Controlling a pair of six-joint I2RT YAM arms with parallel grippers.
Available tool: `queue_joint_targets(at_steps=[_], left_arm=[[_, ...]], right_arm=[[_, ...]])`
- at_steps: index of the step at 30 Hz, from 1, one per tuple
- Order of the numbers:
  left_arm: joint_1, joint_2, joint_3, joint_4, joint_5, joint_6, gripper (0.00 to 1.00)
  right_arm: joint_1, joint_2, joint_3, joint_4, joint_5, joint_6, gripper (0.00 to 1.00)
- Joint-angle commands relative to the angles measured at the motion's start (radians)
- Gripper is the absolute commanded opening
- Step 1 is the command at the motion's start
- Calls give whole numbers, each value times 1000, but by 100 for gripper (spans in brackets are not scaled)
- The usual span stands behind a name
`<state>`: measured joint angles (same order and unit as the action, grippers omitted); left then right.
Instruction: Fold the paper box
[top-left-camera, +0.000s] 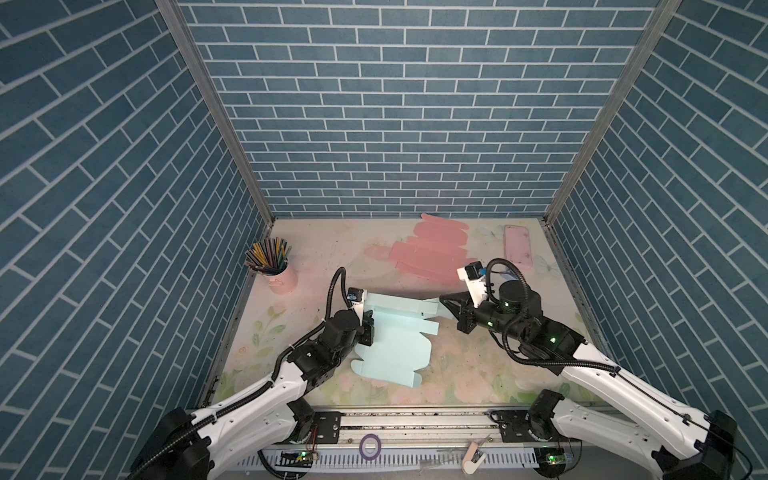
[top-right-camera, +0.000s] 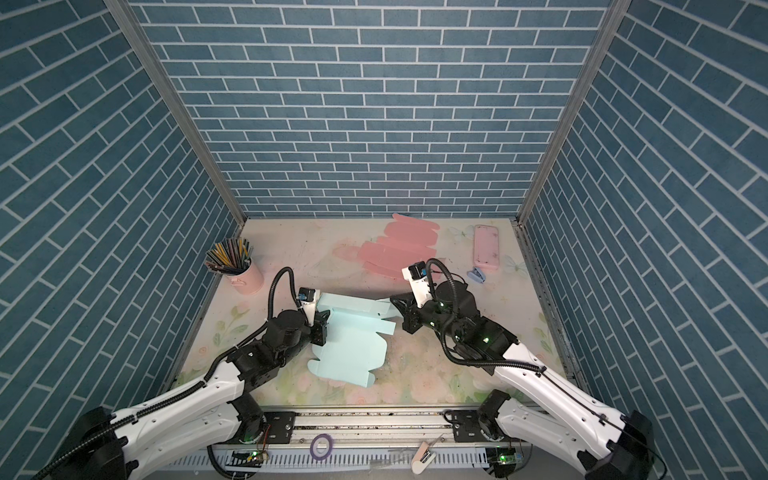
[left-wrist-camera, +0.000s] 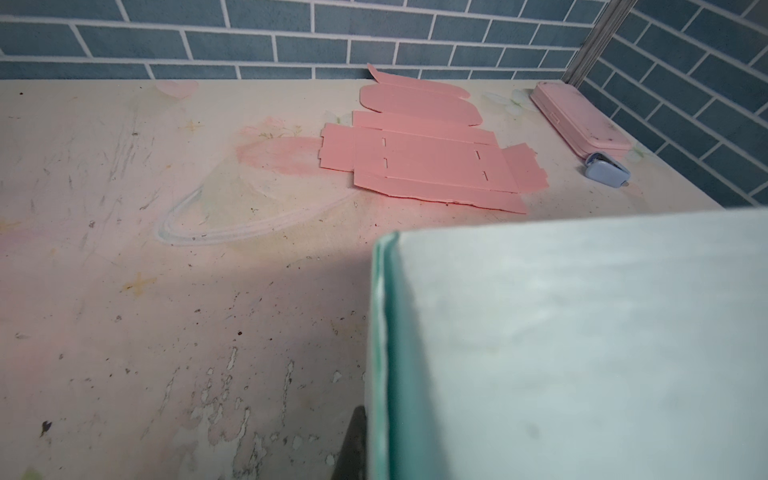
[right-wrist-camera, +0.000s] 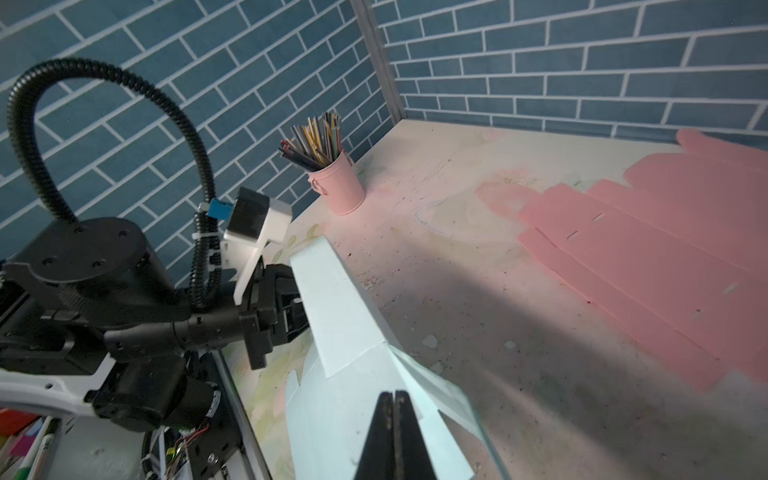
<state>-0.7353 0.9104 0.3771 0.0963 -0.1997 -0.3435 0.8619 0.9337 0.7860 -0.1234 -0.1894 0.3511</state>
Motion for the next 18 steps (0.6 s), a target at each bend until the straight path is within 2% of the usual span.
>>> queue_joint_targets(at_steps=[1, 3, 8, 14, 18], left_arm=[[6, 39, 44, -30, -53, -13, 0], [9, 74, 62, -60, -78, -21, 0], [10, 99, 66, -37, -71, -25, 0], [11, 103, 62, -18, -63, -14, 0], [11, 101, 50, 2, -48, -18, 0]], right_arm=[[75, 65, 67, -87, 108, -65, 0], [116, 123, 104, -151, 207, -81, 0], [143, 160, 121, -216, 340, -65, 0], [143, 200, 90, -184, 372, -25, 0], [143, 269, 105, -148, 333, -14, 0]])
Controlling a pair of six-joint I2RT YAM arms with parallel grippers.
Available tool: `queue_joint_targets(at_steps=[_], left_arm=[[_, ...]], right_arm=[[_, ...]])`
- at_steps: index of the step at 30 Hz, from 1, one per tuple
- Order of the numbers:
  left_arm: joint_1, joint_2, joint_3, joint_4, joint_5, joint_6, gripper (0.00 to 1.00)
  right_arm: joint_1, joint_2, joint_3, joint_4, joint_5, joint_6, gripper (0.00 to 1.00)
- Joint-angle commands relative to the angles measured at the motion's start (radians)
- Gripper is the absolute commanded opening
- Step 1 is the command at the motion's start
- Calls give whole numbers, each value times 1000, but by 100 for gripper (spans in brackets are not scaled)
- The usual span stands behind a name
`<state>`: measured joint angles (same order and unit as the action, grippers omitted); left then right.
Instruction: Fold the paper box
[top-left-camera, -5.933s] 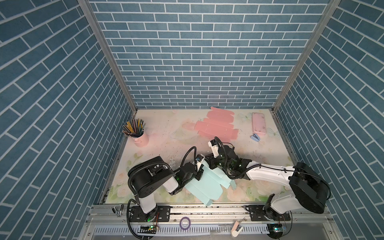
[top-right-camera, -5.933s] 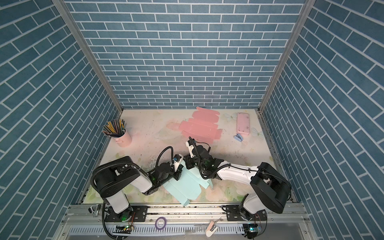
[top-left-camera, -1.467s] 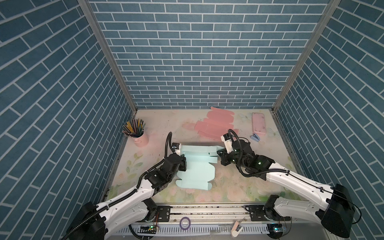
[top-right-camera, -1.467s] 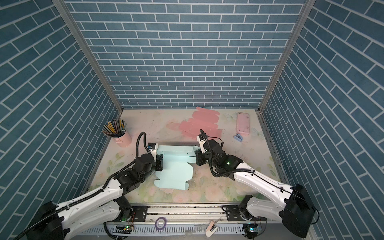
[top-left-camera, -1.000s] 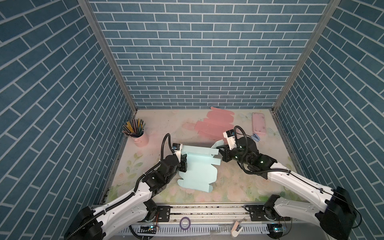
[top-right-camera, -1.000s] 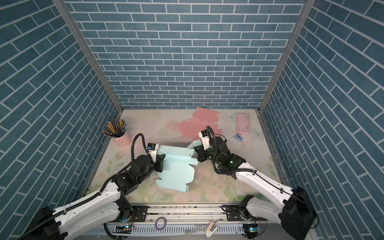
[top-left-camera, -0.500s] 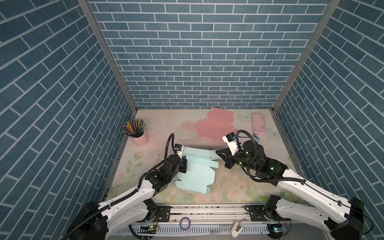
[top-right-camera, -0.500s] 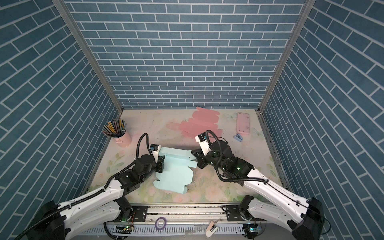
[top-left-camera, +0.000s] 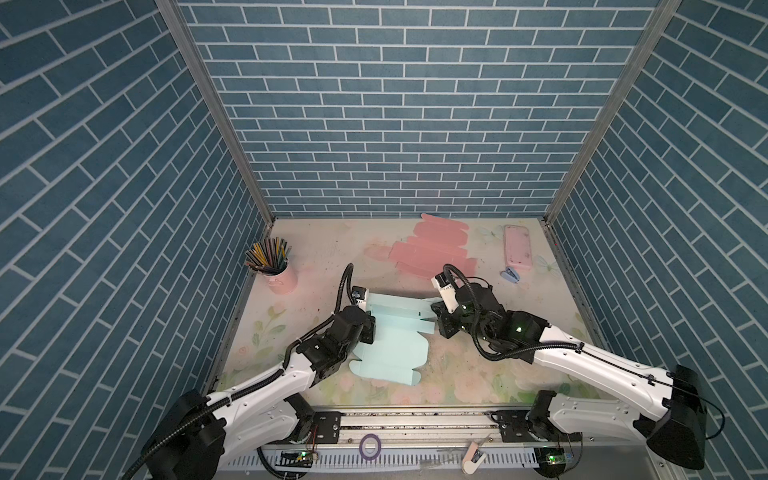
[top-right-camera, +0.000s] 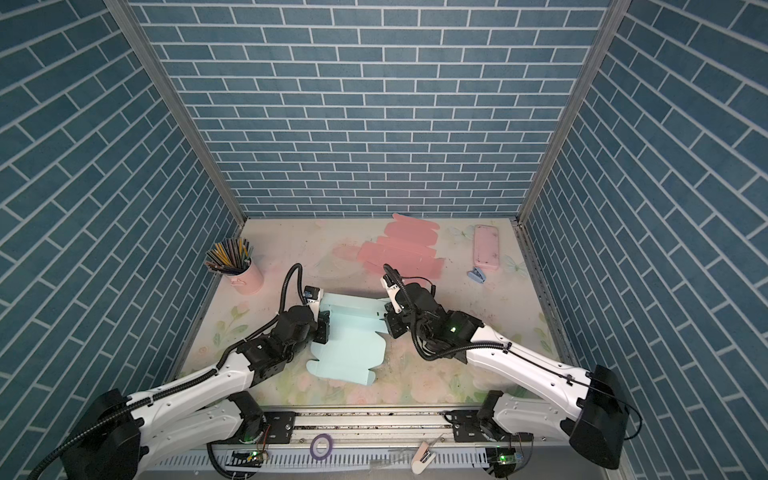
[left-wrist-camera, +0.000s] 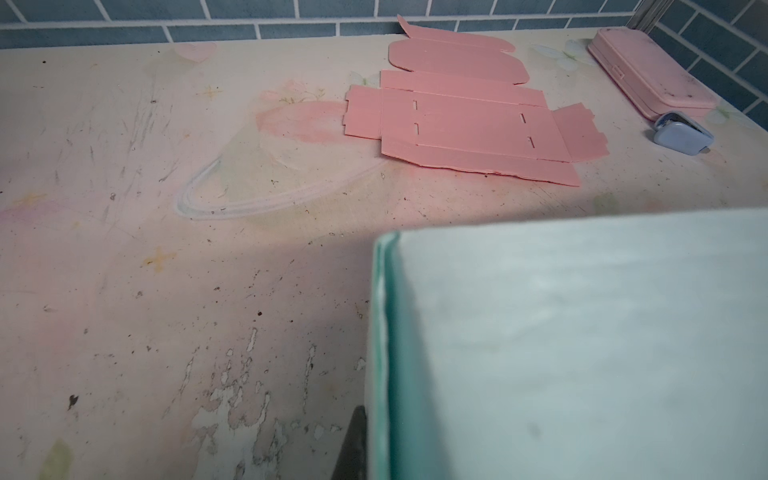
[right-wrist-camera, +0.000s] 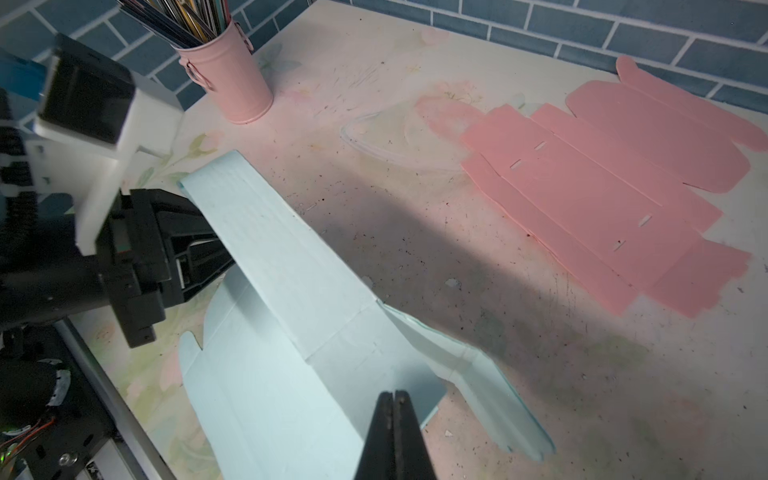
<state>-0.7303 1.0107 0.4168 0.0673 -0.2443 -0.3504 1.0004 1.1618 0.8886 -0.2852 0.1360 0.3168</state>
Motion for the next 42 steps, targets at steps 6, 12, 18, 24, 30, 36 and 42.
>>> queue_joint_targets(at_steps=[6, 12, 18, 24, 30, 36, 42], left_arm=[[6, -7, -8, 55, 19, -18, 0], [28, -28, -26, 91, 92, -56, 0], [127, -124, -42, 70, 222, -119, 0], [179, -214, -28, 50, 321, -148, 0], [186, -251, -3, 78, 411, -176, 0], [185, -242, 7, 90, 441, -181, 0], [186, -212, -8, 115, 450, -195, 0]], right_arm=[[34, 152, 56, 88, -40, 32, 0], [44, 142, 49, 216, -94, 20, 0], [42, -122, -178, 292, -87, 5, 0], [29, -471, -451, 487, -120, 71, 36], [-74, -441, -547, 706, -232, 189, 36], [-82, -297, -507, 882, -329, 205, 32], [-82, -183, -463, 1045, -428, 301, 30]])
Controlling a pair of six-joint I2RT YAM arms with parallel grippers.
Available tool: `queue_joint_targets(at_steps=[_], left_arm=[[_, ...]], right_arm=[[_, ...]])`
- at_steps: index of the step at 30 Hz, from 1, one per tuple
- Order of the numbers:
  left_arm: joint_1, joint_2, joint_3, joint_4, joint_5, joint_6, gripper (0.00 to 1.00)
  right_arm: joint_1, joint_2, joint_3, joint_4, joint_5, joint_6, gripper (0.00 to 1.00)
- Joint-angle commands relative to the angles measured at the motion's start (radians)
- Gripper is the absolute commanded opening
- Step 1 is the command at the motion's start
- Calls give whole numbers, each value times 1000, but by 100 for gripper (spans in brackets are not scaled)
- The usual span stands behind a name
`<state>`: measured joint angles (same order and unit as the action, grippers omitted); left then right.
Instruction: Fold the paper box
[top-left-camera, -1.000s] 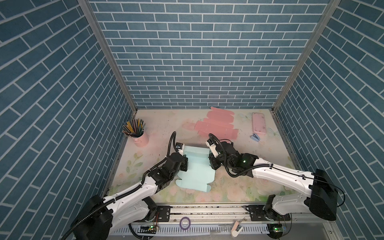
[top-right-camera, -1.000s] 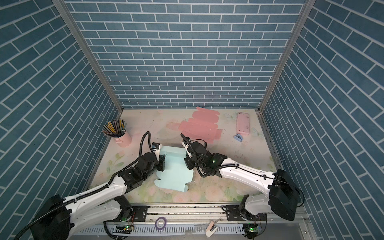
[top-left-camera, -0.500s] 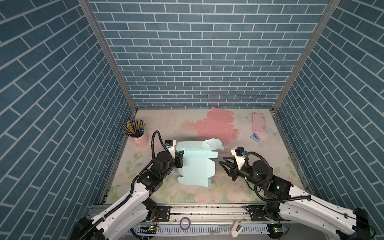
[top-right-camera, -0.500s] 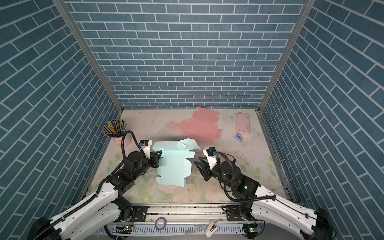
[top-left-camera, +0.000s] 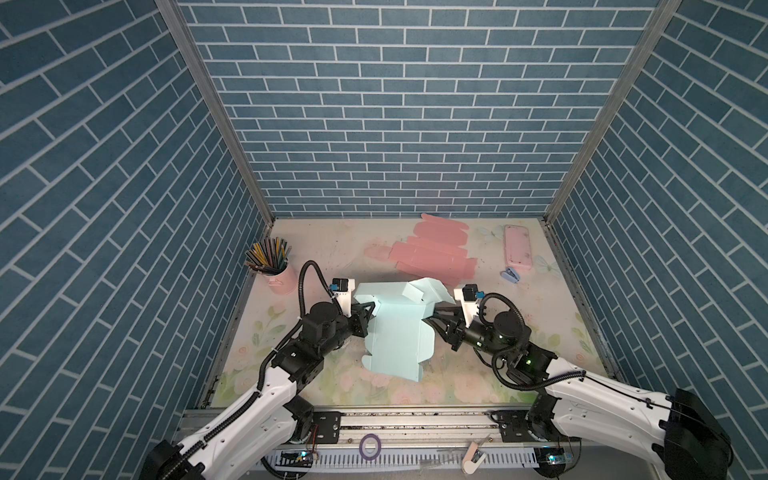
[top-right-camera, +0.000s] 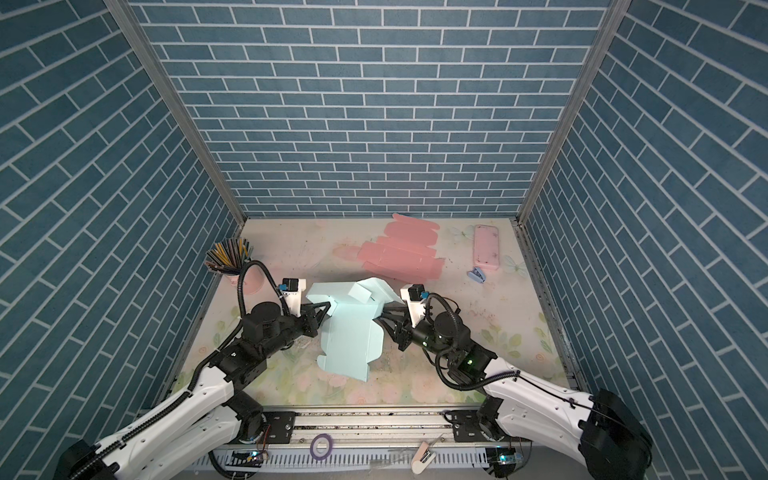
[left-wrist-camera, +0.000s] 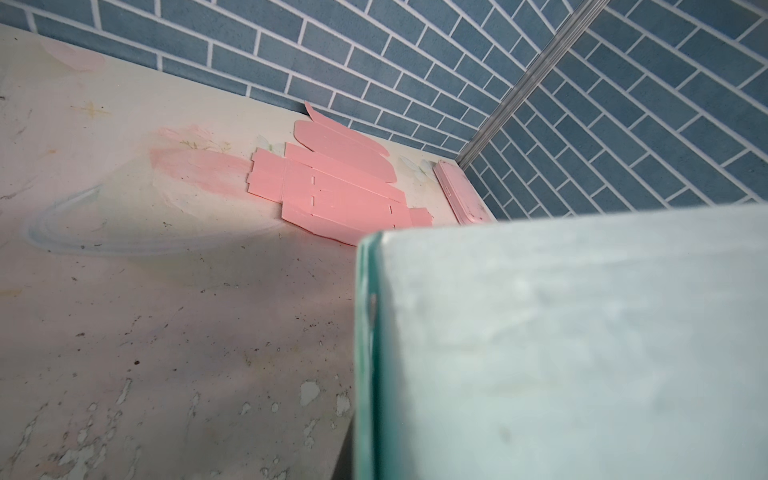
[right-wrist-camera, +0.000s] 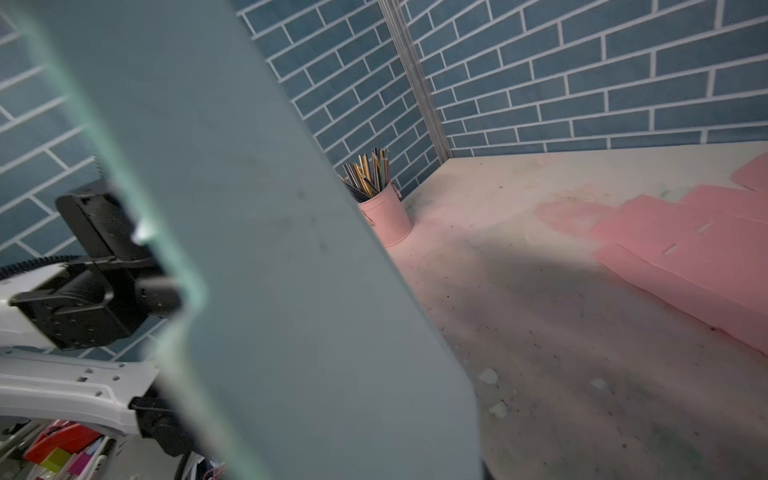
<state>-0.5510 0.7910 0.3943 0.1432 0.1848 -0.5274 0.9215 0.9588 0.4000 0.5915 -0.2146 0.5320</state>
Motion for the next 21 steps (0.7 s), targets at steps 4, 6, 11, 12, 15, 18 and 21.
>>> queue_joint_targets(at_steps=[4, 6, 11, 12, 15, 18, 21], left_arm=[[6, 31, 7, 63, 32, -23, 0], [6, 39, 6, 64, 33, -22, 0], [6, 13, 3, 36, 9, -10, 0], [8, 7, 4, 24, 6, -7, 0], [18, -12, 22, -33, 5, 22, 0], [30, -28, 51, -108, 21, 76, 0], [39, -18, 84, -156, 83, 130, 0]], right_arm=[[-3, 80, 32, 185, -63, 103, 30], [-3, 110, 46, 146, -41, 105, 28], [-2, 61, 64, -23, 19, 57, 25], [-2, 20, 69, -83, 23, 32, 25], [-3, -165, 101, -316, 17, -80, 29], [-20, -356, 159, -547, -18, -182, 38], [-75, -422, 243, -735, 35, -255, 42]])
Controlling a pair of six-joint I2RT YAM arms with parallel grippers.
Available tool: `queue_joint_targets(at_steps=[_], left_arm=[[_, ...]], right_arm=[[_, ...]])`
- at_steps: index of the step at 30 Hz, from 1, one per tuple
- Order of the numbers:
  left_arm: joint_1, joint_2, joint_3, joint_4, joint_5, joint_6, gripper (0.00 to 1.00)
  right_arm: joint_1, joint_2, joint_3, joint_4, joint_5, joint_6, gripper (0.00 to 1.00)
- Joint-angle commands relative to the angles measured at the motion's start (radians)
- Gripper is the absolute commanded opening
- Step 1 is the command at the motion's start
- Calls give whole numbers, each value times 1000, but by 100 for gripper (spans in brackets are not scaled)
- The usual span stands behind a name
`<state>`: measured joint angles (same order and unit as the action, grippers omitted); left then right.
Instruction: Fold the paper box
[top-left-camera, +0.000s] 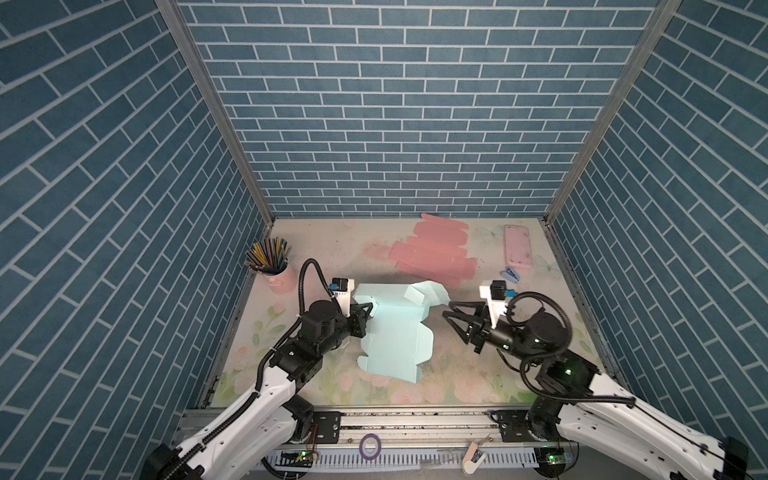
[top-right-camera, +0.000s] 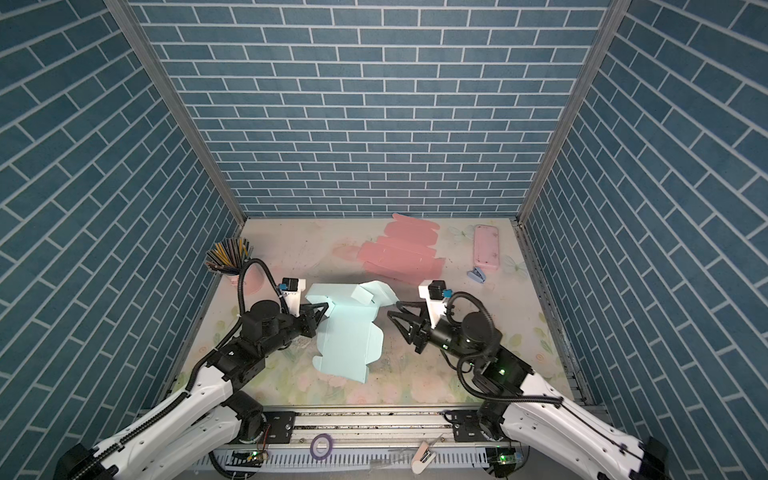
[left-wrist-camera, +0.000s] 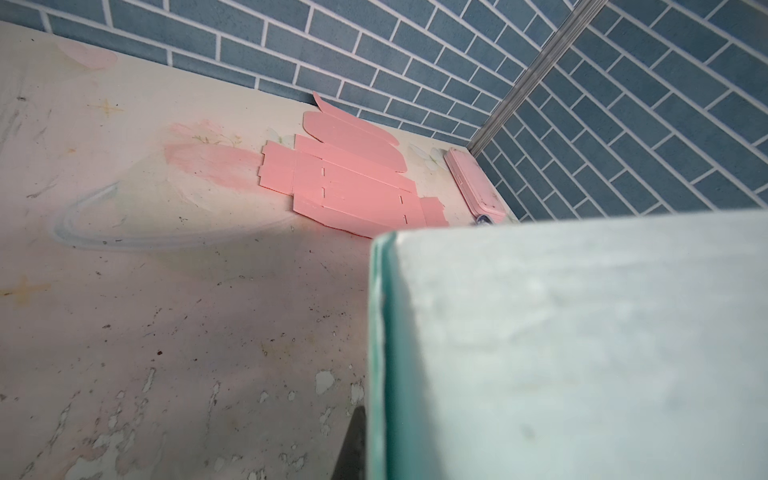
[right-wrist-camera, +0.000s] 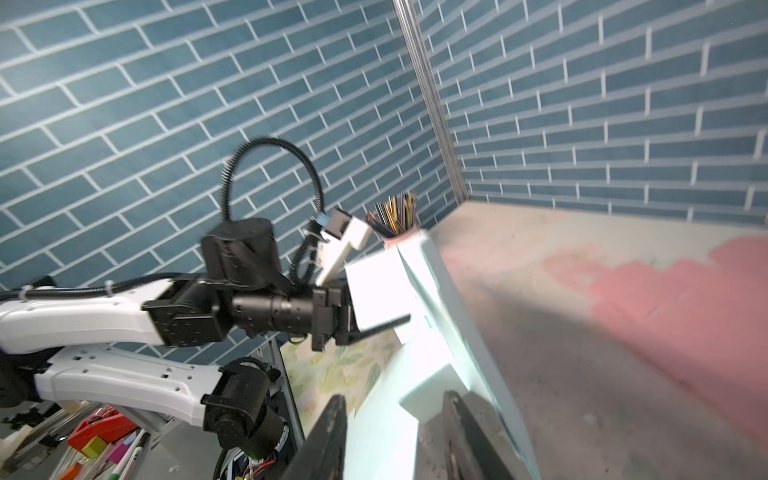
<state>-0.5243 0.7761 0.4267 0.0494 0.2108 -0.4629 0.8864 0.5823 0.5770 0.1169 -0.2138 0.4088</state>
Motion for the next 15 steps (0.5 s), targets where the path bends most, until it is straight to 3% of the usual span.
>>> queue_joint_targets(at_steps=[1, 4, 7, 11, 15], left_arm=[[12, 0, 61, -78, 73, 83, 0], [11, -16, 72, -83, 120, 112, 0], [12, -46, 73, -63, 164, 112, 0], [12, -46, 89, -96, 135, 118, 0], [12, -31, 99, -92, 104, 111, 0]], right_arm=[[-63, -31, 91, -301, 58, -143, 43], [-154, 55, 126, -291, 27, -99, 42], [-272, 146, 119, -154, -167, 9, 41], [-277, 270, 169, -101, -360, -26, 38], [-229, 299, 185, -137, -385, -73, 39]])
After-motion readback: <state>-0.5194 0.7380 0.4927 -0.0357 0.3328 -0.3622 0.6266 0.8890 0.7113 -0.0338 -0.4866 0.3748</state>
